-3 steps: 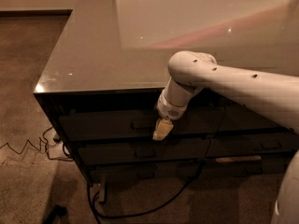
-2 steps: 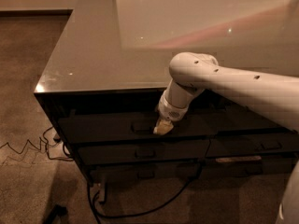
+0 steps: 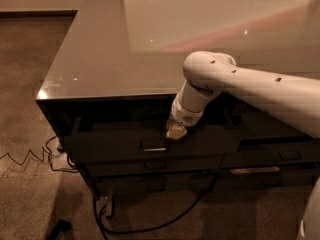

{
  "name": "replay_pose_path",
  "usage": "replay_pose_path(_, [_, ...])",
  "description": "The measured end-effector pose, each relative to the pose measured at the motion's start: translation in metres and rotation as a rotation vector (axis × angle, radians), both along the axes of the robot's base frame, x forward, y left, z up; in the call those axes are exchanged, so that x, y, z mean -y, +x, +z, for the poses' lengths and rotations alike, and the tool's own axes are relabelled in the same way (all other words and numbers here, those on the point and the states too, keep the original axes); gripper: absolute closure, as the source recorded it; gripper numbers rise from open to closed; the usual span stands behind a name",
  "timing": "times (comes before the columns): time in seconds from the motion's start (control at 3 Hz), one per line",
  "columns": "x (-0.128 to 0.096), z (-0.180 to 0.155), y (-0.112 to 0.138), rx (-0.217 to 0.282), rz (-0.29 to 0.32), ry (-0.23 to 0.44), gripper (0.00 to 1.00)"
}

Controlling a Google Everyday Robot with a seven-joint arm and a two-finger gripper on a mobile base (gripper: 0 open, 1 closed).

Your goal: Open top drawer

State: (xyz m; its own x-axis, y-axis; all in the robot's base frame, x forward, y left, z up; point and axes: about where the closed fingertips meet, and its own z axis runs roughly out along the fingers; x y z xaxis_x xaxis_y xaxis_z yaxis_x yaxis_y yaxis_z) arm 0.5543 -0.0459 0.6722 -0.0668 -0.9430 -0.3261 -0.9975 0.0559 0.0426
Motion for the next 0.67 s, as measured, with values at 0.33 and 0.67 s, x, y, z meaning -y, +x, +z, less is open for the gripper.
replay_pose_path(0.33, [0.0000, 0.0001, 0.0001, 0.000, 0.000, 0.000, 0.82])
replay_pose_path(0.67, [-0.0001, 0.0001, 0.0001, 0.000, 0.000, 0.000, 0.51])
